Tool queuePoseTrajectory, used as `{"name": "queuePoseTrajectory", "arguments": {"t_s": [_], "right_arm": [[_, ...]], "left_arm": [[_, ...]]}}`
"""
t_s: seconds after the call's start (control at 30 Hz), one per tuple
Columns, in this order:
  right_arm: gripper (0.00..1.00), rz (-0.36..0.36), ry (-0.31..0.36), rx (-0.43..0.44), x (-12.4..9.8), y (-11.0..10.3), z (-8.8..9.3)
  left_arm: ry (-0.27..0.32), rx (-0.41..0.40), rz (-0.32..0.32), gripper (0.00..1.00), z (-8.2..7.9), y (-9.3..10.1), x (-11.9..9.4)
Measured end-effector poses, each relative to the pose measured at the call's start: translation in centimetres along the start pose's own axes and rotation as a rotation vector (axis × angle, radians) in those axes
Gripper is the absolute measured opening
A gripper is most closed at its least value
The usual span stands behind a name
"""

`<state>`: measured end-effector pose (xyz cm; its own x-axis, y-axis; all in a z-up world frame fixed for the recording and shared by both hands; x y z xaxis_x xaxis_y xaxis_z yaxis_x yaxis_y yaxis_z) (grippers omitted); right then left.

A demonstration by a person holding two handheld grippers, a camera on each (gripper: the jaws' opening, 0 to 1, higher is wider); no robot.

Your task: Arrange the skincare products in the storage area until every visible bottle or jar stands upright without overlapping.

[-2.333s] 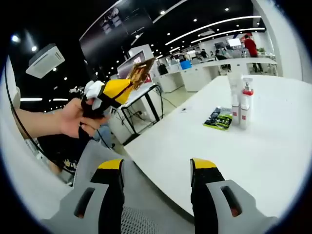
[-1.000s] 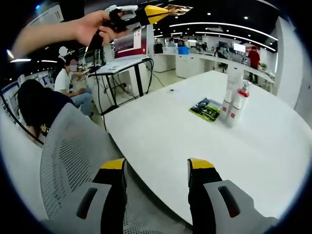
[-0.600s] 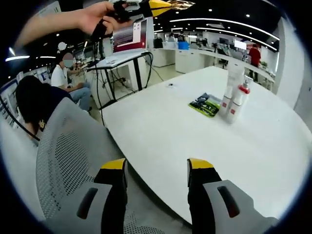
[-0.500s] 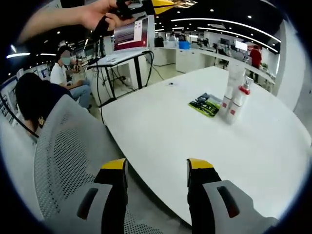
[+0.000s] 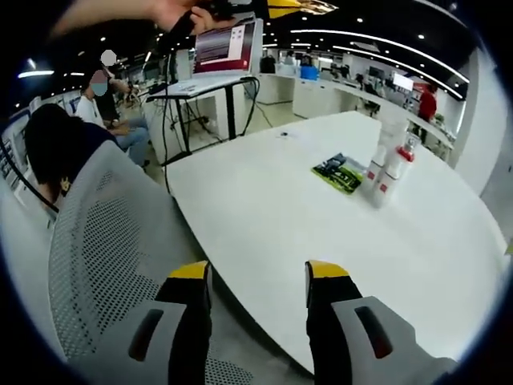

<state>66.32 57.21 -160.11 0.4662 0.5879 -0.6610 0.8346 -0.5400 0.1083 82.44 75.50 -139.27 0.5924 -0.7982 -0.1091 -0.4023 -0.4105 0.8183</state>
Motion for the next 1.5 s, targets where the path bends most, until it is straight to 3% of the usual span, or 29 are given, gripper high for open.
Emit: {"name": "queuePoseTrajectory", "arguments": {"t_s": [0.23,0.5,0.87,1.27,1.5], "right_arm": [[0.44,0.004,-0.044,-0.002,0.5,0.0,0.5],[0.47,0.007,-0.084,0.027,0.8,0.3,1.2],[0.48,0.03,-0.134,0.021,1.1,0.5,1.9],[0.48,0.064,-0.179,0.032,1.5,1.0,2.5],[0.48,0.069,-0.209,0.031,1.7,1.1,2.9]], "left_arm": [[-0.019,-0.019,0.013,0.0,-0.2,-1.1,-0.1],[-0.011,-0.046,0.035,0.0,-1.6,-2.8,0.5],[-0.03,-0.072,0.072,0.0,-2.7,-5.3,3.3],[-0.08,-0.115,0.047,0.0,-2.4,-9.8,6.1],[-0.07,-0.157,0.014,0.0,-2.7,-13.2,6.6]]}}
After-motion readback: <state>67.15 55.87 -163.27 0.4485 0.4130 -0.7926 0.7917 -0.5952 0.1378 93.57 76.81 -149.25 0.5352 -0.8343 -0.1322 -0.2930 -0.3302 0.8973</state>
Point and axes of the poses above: the point that each gripper's makers call its tool centre point, and the gripper's own axes: x roughly forward along the fingers, y roughly to its right, z roughly out of its underside, the point moved 4 cm from there along -x, roughly backward along the fingers, and after that the axes turned 6 degrees about -x, right-handed, at the moved point
